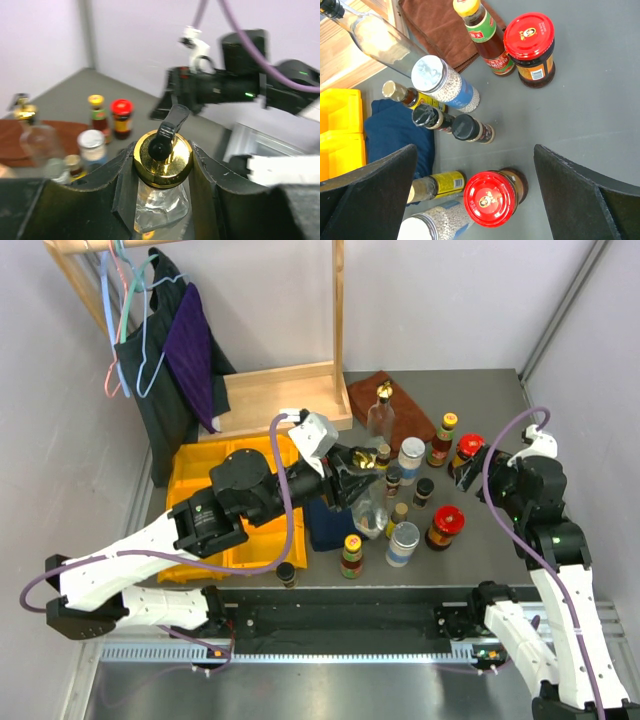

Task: Organize the condiment bottles
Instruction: Pick up the bottle from the center of the board, then place the bottle in the storage box.

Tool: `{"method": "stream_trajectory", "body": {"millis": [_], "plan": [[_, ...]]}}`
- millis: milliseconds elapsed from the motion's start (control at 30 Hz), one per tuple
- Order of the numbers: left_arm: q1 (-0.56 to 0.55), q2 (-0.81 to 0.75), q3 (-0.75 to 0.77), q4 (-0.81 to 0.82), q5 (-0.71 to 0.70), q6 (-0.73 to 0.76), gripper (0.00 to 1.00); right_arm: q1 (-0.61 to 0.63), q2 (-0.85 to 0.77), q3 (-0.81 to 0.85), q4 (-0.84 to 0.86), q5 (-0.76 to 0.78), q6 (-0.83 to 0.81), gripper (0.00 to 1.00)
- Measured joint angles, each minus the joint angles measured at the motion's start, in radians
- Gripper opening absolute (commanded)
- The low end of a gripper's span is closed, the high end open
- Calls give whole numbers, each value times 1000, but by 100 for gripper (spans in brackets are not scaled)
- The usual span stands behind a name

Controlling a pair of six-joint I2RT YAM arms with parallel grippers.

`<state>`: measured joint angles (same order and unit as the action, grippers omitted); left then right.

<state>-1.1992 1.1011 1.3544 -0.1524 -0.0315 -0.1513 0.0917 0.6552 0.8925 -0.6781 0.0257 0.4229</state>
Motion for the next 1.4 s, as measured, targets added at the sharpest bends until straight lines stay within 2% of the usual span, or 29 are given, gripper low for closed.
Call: {"method": "stream_trajectory", "body": {"millis": [267, 400, 600, 700, 1000, 1267, 1400], "plan": [[0, 0, 2, 14, -342, 91, 0, 0, 2, 0, 0, 6, 0, 99], [0, -14, -24, 78, -545, 163, 0, 0, 8, 0, 1, 6, 0, 99], [59, -16, -44, 133, -726, 238, 0, 0, 29, 0, 6, 2, 1, 99], [161, -7, -44, 120, -721, 213, 0, 0, 41, 0, 9, 1, 2, 99], [575, 80, -66, 52, -557, 39, 0, 0, 48, 0, 19, -1, 7, 99], [801, 129, -149, 47, -421, -60, 0, 0, 48, 0, 20, 0, 5, 99], [877, 135, -198, 106, -369, -71, 0, 0, 48, 0, 20, 0, 5, 99]]}}
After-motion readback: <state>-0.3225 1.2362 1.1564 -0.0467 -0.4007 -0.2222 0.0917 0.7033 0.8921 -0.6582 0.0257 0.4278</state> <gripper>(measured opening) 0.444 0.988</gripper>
